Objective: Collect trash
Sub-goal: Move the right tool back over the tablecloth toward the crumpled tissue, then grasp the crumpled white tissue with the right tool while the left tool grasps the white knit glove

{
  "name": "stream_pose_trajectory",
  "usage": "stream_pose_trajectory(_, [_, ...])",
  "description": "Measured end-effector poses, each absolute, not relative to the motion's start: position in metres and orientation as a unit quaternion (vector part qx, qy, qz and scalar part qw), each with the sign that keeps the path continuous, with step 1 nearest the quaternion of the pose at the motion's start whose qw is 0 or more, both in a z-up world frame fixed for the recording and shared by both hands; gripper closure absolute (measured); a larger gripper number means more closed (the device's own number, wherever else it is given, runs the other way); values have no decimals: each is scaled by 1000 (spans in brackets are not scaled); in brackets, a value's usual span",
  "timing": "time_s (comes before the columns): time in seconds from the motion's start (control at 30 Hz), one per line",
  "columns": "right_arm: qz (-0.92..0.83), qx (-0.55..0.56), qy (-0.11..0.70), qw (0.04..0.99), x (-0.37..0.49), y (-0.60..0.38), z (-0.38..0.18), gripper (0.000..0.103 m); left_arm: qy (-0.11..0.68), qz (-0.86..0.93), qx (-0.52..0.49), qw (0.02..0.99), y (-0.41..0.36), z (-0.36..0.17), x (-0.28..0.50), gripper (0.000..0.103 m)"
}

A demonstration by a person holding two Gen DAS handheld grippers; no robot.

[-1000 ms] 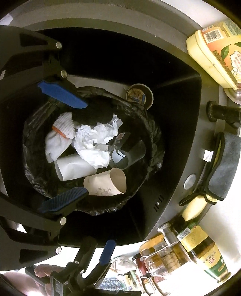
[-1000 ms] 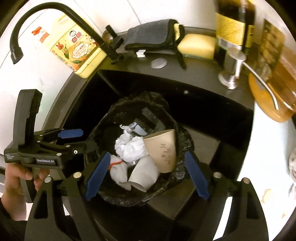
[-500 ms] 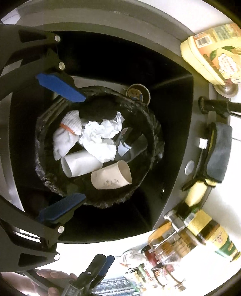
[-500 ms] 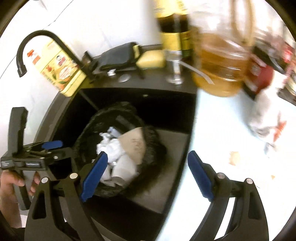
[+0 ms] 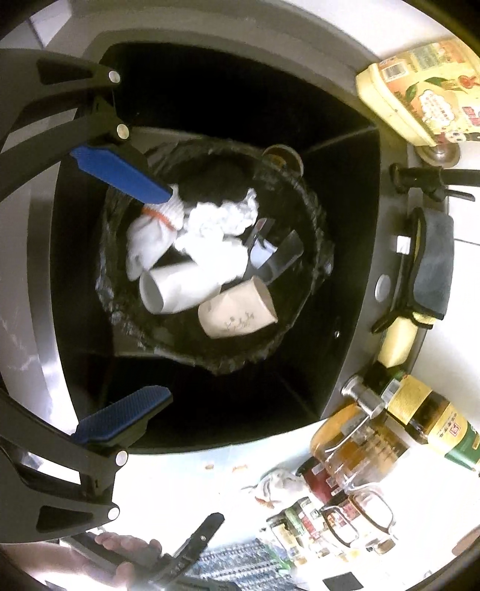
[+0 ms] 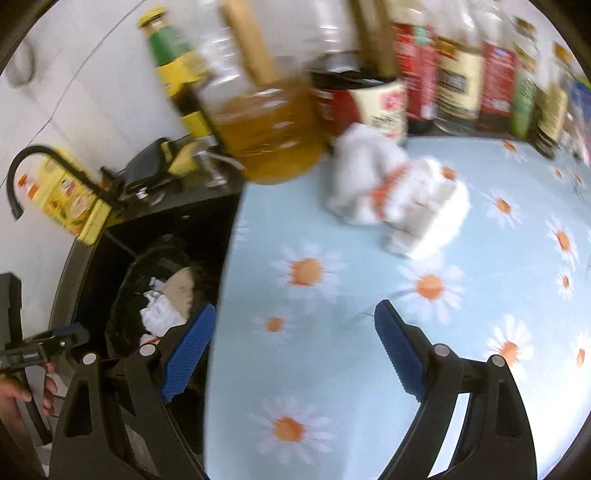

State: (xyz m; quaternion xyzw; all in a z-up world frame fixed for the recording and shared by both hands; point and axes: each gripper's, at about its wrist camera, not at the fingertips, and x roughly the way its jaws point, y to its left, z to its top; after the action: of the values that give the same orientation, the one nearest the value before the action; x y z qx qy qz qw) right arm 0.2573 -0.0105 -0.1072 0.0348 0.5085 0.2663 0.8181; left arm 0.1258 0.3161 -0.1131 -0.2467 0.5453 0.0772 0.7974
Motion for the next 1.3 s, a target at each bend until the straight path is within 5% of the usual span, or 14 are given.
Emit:
stream_pose_trajectory(1.0, [298,-18,542,786,398,-75,-147,52,518,181,-303,779,203,-92,118,7])
stream_pose_trajectory(1.1, [314,-24,541,780,401,-74,-150,64,518,188,-303,778,191,-90,117,7])
stream_pose_trajectory(1.3, [333,-28,536,775,397,-76,-148,70,521,192,-294,778,169,-86,122,7])
